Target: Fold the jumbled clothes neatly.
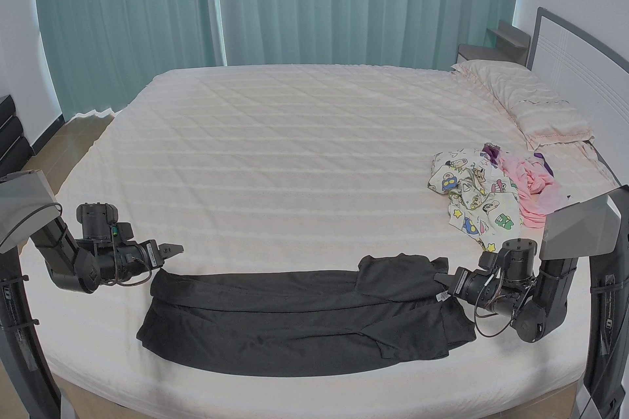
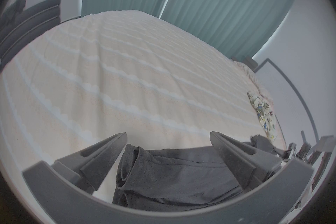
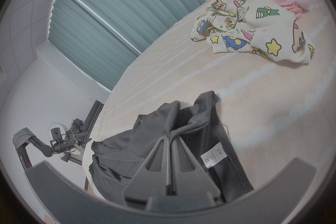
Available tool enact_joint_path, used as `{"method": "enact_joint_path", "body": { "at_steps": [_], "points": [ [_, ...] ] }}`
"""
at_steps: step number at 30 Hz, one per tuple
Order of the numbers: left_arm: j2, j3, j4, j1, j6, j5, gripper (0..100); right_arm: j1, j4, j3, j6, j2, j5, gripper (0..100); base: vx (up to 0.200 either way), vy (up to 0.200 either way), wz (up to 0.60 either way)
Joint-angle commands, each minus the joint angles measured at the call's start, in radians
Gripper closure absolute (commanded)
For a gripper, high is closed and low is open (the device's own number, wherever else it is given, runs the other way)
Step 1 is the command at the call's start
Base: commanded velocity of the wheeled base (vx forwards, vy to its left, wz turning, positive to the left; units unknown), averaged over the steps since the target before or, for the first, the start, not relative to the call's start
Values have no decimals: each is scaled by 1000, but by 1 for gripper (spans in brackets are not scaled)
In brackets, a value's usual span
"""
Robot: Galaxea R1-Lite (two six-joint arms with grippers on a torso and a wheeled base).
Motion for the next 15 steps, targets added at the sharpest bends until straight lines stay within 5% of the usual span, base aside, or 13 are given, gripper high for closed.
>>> {"method": "enact_joint_path", "body": {
  "at_steps": [1, 12, 13, 15],
  "points": [
    [19, 1, 8, -16, 28, 9, 0, 1, -1, 0, -2, 10, 1, 100, 0, 0, 0],
    [54, 8, 25, -45, 49, 55, 0, 3, -1, 0, -2, 13, 1, 100, 0, 0, 0],
    [59, 11, 26, -45, 66, 66, 100, 3, -1, 0, -3, 13, -1, 100, 0, 0, 0],
    [68, 21, 25, -36, 81, 72, 100, 4, -1, 0, -3, 14, 1, 100, 0, 0, 0]
  ]
}}
